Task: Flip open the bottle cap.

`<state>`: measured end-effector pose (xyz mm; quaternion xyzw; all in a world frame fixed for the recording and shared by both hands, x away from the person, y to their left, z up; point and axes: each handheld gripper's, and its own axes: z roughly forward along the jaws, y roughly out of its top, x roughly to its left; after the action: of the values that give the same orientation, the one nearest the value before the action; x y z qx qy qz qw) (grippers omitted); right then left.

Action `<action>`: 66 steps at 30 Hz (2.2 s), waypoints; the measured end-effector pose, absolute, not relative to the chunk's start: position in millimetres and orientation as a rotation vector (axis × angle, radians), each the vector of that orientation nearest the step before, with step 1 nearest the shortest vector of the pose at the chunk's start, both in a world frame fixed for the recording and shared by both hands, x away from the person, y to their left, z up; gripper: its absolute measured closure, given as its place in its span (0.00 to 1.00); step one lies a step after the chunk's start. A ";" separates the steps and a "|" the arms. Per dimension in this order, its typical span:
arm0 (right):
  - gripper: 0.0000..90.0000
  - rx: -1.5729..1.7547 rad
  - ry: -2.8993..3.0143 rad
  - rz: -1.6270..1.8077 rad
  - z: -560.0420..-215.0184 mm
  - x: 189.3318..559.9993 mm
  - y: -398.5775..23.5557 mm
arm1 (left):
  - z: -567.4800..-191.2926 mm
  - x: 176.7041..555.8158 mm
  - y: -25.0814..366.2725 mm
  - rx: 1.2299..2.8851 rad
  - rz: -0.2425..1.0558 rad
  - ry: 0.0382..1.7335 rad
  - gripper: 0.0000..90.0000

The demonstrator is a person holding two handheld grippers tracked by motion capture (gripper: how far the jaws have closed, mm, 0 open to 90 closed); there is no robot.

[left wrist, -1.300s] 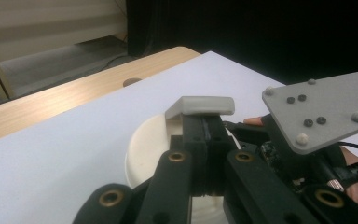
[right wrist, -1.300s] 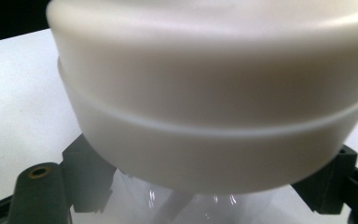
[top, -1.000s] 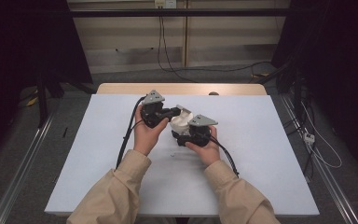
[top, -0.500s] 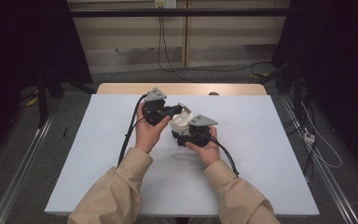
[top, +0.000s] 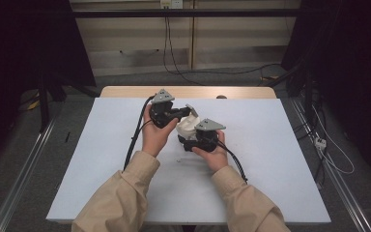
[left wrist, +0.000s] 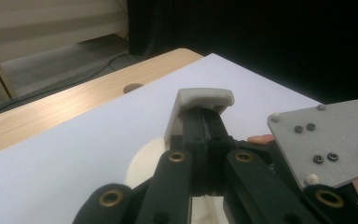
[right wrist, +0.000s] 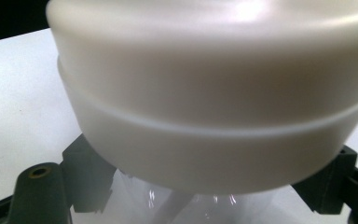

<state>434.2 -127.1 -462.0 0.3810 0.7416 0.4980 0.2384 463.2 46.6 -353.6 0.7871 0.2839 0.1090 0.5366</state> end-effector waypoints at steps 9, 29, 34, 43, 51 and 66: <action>0.21 1.042 2.032 1.363 -462.0 434.2 -127.0 | -351.8 465.5 44.6 1.869 0.264 0.678 1.00; 0.21 1.040 2.031 1.359 -462.1 434.1 -126.6 | -348.0 469.5 38.7 1.868 0.262 0.674 1.00; 0.21 1.037 2.033 1.355 -462.0 434.1 -126.7 | -347.4 469.8 38.2 1.871 0.266 0.674 1.00; 0.21 1.042 2.032 1.357 -462.0 434.2 -126.5 | -347.1 471.5 36.3 1.867 0.268 0.677 1.00; 0.21 1.040 2.032 1.354 -462.0 434.1 -126.5 | -346.4 473.3 32.2 1.879 0.274 0.672 1.00; 0.21 1.036 2.033 1.351 -462.1 434.2 -126.6 | -344.6 476.1 30.2 1.877 0.277 0.674 1.00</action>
<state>434.2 -126.6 -462.1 0.3790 0.7439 0.4943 0.2423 476.1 30.2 -344.6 0.7877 0.2829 0.1162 0.5348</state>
